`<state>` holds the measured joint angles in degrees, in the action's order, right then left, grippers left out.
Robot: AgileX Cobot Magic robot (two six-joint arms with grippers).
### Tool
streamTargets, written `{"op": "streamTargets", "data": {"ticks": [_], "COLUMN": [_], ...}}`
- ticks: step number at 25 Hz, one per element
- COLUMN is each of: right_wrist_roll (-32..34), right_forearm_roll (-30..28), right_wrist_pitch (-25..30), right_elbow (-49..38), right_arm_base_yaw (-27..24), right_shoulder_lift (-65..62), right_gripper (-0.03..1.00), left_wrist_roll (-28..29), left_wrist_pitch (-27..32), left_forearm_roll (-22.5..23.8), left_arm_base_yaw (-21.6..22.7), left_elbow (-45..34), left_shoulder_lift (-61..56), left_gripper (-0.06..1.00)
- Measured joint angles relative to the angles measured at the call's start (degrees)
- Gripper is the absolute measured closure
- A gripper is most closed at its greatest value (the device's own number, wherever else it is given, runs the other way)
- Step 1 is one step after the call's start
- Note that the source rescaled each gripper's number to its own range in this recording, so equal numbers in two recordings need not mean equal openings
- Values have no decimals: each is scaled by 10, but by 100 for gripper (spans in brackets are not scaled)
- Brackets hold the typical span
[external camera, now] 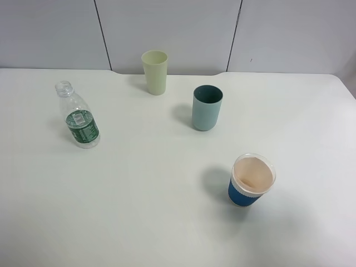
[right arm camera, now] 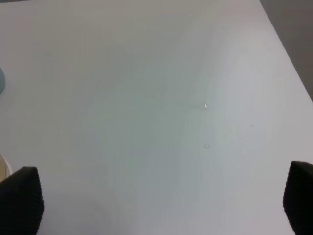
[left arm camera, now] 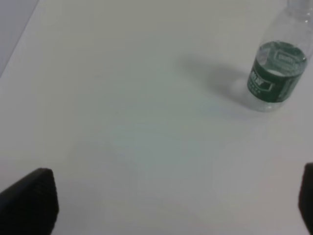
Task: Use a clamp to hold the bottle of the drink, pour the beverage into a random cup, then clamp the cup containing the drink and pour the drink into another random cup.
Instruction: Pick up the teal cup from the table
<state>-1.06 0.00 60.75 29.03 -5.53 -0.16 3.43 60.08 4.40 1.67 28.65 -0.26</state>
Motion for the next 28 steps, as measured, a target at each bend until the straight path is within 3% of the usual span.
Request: {"op": "streamTargets", "data": {"ticks": [28], "right_wrist_roll": [0], "right_forearm_roll": [0], "right_wrist_pitch": [0], "right_elbow": [0], "right_arm_base_yaw": [10], "right_shoulder_lift": [0], "right_gripper": [-3], "left_wrist_roll": [0], "left_wrist_pitch": [0], "left_forearm_roll": [0], "left_arm_base_yaw": [0], "left_elbow": [0], "left_shoulder_lift": [0], "left_gripper": [-6]}}
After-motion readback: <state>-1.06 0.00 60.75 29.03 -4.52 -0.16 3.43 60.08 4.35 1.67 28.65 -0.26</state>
